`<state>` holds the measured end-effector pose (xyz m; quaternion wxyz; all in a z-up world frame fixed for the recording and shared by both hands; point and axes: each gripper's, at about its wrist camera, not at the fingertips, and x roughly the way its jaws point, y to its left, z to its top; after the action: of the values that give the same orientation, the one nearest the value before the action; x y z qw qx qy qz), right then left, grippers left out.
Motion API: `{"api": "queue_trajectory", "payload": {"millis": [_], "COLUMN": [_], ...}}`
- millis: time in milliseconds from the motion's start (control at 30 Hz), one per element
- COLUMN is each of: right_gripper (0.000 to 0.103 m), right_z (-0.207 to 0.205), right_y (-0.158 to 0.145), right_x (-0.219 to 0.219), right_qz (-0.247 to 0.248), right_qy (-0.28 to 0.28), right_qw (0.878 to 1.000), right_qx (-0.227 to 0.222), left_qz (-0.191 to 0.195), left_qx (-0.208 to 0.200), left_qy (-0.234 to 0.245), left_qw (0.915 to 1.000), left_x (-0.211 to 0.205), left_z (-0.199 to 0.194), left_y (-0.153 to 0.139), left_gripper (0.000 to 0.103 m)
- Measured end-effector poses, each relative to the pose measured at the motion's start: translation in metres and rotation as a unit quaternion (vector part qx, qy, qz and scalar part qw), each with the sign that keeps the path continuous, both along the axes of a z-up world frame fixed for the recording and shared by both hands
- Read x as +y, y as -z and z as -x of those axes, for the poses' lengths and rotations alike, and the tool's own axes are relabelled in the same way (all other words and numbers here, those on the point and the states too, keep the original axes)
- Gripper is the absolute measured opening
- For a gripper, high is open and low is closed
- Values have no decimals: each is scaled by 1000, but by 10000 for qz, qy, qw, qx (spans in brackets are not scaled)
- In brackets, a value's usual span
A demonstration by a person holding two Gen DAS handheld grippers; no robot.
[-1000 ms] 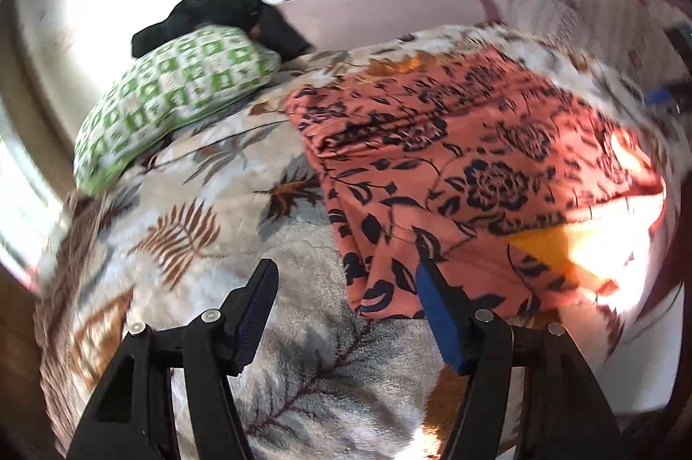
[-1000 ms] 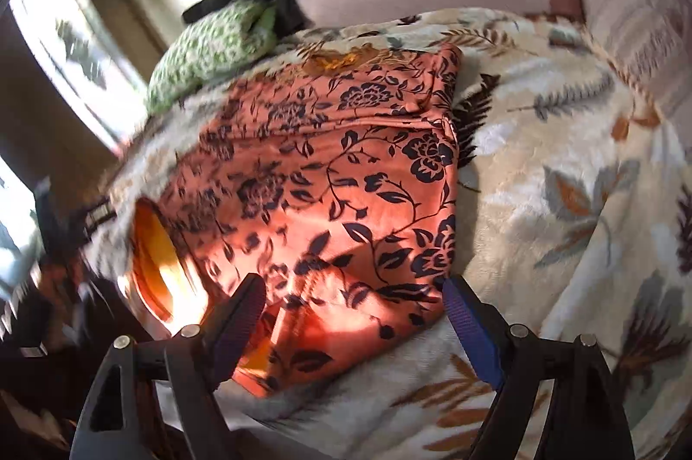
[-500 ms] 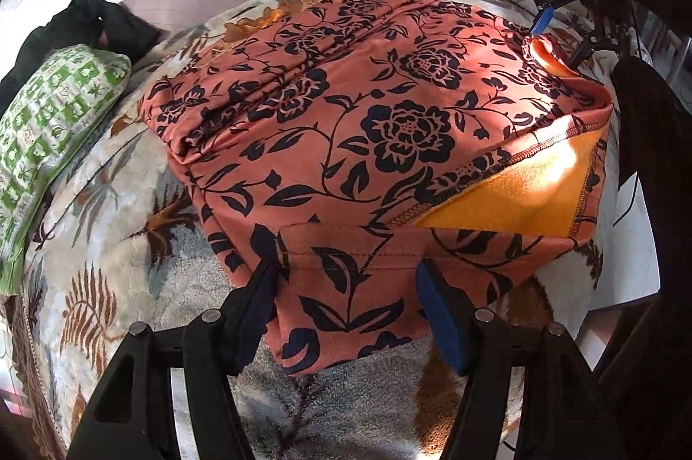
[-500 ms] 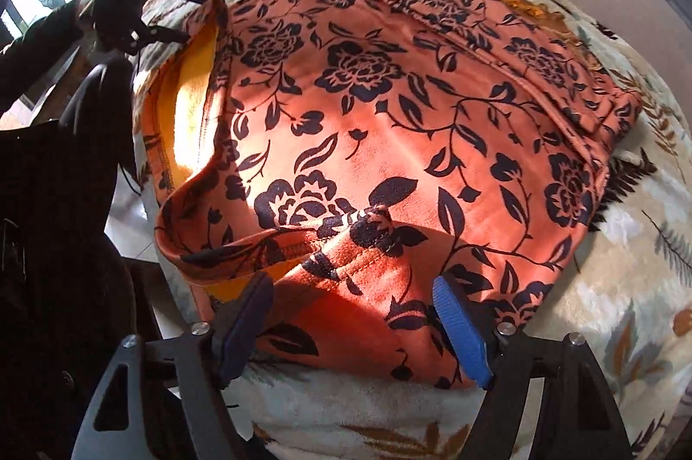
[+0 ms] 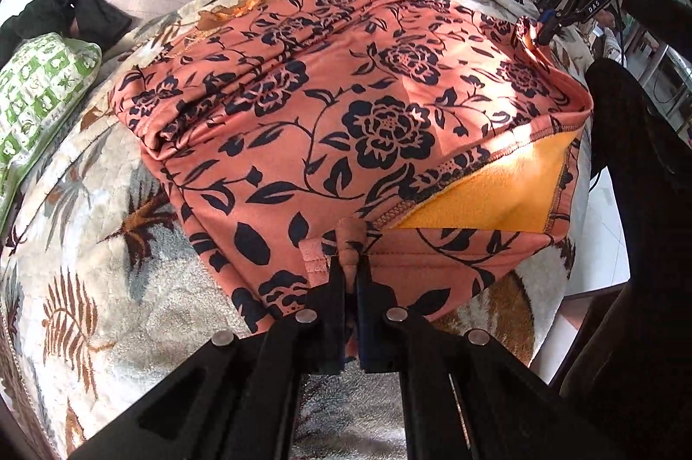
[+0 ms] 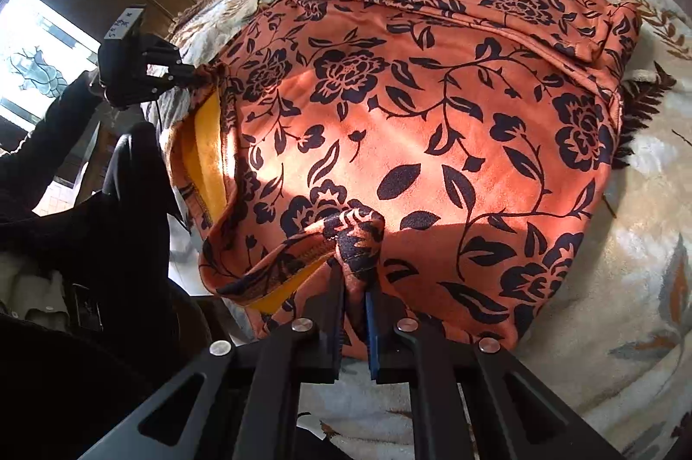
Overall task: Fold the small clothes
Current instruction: 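Lift the hem with both grippers and fold it toward the collar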
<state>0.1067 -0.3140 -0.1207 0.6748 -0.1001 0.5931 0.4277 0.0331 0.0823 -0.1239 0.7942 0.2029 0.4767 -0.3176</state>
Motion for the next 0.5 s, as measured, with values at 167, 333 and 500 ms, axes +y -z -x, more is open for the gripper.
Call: {"api": "queue_trajectory", "payload": {"millis": [167,333,500], "right_gripper": [8,7,7], "right_z": [-2,-40,-133], "right_y": [-30,-90,-136], "right_x": [-7,-33,-62], "right_qz": [-346,-1066,-1553], "right_qy": [265,1066,2259], "right_qw": [9982,9807,9392], "right_qx": [-401,-1249,-2067], "left_qz": [448,1124,1580], "left_qx": [-695,-1679,-2180], "left_qy": [-337,-946,-1888], "left_qw": [9960,9748,9444], "left_x": [18,44,75], "left_z": [-2,-39,-131], "left_y": [-48,-108,-124], "left_gripper": [3,3,4]}}
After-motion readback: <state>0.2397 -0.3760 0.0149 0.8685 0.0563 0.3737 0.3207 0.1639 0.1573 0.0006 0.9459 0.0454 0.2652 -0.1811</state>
